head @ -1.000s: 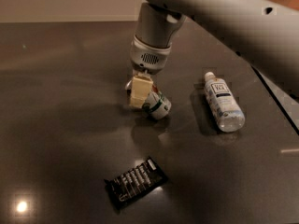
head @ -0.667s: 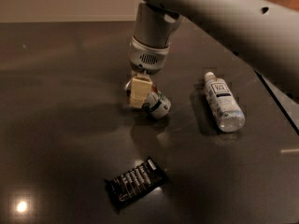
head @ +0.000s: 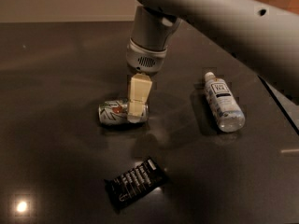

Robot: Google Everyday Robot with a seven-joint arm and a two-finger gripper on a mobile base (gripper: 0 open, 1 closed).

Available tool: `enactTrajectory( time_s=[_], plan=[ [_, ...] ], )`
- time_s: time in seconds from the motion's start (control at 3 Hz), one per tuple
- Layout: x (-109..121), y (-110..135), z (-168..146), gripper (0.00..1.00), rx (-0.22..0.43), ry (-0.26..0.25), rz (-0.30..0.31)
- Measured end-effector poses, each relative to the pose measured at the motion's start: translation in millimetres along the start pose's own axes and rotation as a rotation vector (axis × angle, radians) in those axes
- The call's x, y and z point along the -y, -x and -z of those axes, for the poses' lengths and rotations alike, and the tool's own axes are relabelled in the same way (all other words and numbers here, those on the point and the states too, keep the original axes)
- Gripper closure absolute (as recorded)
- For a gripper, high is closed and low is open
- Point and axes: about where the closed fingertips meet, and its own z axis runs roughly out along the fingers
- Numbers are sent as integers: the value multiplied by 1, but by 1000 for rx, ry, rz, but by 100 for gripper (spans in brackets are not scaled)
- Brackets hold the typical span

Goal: Knock 7up can over

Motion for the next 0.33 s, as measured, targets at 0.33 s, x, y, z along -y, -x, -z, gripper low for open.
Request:
enactTrajectory(
  time_s=[0.33],
  plan=[
    [0,0,0,0,0,0,0]
  ],
)
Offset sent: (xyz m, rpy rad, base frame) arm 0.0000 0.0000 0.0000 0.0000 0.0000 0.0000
